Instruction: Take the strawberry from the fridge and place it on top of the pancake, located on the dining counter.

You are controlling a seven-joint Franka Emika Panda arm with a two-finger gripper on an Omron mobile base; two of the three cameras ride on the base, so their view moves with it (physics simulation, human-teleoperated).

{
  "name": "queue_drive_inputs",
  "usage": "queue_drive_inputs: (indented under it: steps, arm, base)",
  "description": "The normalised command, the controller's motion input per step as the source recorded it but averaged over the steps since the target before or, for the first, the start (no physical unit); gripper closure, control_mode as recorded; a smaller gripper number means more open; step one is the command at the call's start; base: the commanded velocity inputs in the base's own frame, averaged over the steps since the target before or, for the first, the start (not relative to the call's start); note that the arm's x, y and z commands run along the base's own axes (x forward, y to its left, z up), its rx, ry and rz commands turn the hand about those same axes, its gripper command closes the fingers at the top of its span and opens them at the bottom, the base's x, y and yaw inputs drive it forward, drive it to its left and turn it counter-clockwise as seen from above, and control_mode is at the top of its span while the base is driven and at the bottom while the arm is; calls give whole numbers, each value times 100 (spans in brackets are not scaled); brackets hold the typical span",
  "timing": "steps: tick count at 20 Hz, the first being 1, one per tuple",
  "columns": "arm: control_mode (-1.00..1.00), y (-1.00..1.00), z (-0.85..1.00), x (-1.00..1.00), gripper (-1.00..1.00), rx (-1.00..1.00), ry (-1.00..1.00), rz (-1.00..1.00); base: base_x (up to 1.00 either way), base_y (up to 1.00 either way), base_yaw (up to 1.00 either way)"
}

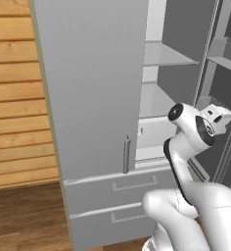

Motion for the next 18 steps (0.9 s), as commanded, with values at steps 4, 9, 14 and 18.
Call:
queue_drive_inputs:
  steps: [4,9,14,18]
  arm:
    - [-100,98,0,0,-100,44,-23,-2]
    - [-100,100,-11,23,-100,48,-24,-1]
    - [-100,92,-34,55,-100,62,-20,-4]
    - [-100,75,-17,36,-100,59,-18,0]
  base:
    - [0,0,0]
    - [0,0,0]
    - [0,0,0]
    - [0,0,0]
